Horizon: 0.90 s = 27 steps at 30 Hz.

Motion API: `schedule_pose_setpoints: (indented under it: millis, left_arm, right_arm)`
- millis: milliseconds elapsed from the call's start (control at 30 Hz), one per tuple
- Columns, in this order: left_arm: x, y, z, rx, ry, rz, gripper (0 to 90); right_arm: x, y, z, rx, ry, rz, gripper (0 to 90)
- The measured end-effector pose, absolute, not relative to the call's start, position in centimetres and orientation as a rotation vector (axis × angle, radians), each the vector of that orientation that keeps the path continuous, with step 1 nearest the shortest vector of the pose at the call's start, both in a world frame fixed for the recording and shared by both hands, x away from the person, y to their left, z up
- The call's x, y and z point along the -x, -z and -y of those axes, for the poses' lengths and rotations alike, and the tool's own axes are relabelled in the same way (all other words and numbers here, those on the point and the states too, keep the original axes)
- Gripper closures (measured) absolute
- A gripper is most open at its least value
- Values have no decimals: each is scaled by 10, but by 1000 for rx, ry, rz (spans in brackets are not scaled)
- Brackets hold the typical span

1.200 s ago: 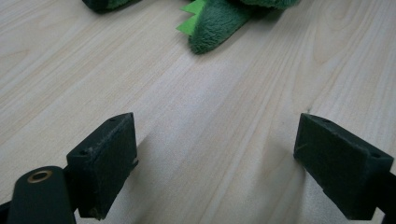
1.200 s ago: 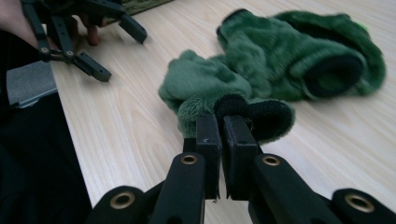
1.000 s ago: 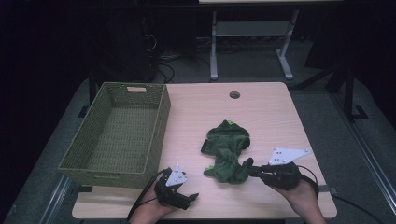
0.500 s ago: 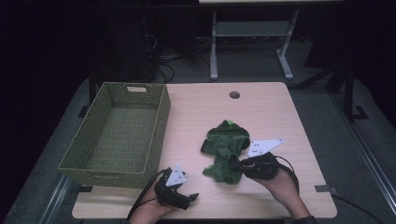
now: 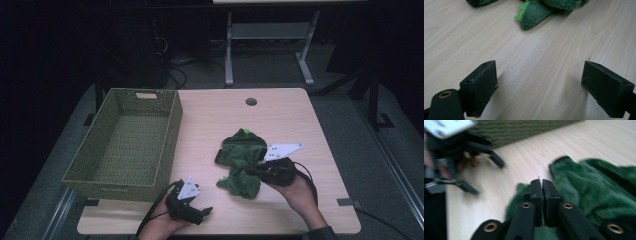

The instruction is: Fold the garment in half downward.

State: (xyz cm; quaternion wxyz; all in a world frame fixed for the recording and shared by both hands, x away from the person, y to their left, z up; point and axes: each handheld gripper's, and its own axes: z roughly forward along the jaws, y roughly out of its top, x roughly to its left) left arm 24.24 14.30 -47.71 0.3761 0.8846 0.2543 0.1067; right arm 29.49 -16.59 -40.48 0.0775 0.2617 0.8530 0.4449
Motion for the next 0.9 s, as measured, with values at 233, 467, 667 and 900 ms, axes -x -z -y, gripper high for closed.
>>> schedule_pose_setpoints:
  millis: [233, 467, 667, 900]
  left_arm:
    - [-242, 477, -143, -2267, -272, -648, 127]
    - [-242, 477, -143, -2266, -270, -651, 127]
    - [-242, 477, -143, -2266, -270, -651, 127]
    - [-242, 477, -143, -2264, -275, -657, 127]
  right_arm:
    - [-309, 430, 155, -848, -1249, -2616, 897]
    - [-314, 450, 138, -852, -1153, -2702, 899]
    - [-315, 458, 134, -876, -1097, -2723, 900]
    - [-314, 456, 132, -898, -1078, -2715, 897]
